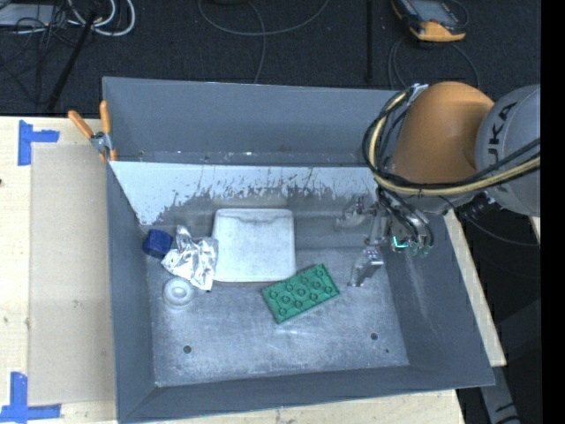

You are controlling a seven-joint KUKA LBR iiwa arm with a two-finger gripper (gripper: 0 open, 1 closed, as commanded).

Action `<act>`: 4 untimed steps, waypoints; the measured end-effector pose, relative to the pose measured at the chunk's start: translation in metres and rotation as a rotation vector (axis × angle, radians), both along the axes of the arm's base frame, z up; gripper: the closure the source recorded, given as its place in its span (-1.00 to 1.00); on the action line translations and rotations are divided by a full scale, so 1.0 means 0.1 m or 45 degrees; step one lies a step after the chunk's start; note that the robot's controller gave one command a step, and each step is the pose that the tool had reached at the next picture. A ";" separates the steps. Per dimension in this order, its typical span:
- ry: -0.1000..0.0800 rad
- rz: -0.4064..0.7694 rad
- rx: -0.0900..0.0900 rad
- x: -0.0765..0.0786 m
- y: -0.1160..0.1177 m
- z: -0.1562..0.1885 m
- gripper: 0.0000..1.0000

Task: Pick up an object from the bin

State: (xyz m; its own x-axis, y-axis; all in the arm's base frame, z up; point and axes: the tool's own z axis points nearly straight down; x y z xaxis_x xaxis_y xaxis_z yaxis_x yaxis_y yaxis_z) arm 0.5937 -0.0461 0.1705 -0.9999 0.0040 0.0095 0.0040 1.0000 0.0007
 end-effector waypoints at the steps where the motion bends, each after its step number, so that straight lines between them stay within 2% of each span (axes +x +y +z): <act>1: -0.010 0.102 0.002 0.17 0.07 -0.92 -1.00; 2: 0.003 0.105 -0.001 0.16 0.06 -0.88 1.00; 3: -0.022 0.079 0.001 0.16 0.34 -0.01 1.00; 4: -0.024 0.085 -0.002 0.08 0.17 0.85 1.00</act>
Offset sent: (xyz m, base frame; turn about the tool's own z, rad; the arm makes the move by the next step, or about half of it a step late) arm 0.0162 0.0066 -0.0910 -0.0828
